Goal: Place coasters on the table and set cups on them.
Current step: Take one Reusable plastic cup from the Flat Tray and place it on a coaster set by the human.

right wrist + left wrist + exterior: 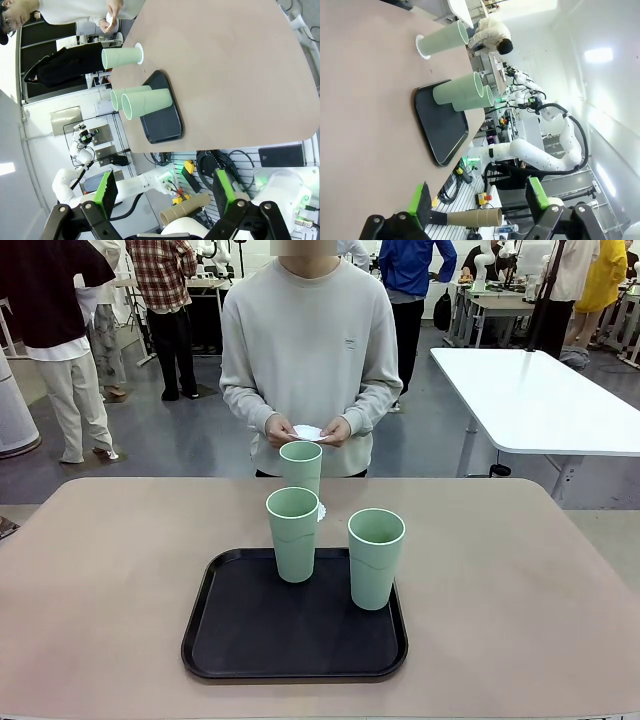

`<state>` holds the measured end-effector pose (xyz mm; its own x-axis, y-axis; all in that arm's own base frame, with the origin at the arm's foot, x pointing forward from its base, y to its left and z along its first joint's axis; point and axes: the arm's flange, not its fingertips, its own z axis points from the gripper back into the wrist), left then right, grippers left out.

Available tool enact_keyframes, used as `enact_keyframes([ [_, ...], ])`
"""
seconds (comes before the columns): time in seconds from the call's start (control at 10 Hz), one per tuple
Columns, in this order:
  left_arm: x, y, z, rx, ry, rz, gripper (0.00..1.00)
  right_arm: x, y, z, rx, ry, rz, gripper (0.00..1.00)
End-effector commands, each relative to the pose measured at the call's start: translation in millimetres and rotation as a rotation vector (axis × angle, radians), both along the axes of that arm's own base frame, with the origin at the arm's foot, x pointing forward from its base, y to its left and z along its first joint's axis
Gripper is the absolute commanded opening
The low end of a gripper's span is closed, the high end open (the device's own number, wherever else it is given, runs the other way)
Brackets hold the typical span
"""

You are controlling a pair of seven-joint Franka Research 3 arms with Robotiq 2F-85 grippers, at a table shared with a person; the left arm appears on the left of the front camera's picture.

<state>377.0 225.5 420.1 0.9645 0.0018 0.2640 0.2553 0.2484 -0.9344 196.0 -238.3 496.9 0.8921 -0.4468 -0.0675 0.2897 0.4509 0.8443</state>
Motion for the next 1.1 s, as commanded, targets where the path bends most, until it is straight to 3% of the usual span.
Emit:
enact_keyframes([
  [0.0, 0.0, -3.5, 1.2, -0.001, -0.001, -0.011, 1.0, -0.3, 0.4, -0.7, 0.015, -0.019, 0.006, 1.0],
  [1.0, 0.0, -3.5, 1.2, -0.001, -0.001, -0.011, 1.0, -0.3, 0.4, -0.7, 0.015, -0.019, 0.006, 1.0],
])
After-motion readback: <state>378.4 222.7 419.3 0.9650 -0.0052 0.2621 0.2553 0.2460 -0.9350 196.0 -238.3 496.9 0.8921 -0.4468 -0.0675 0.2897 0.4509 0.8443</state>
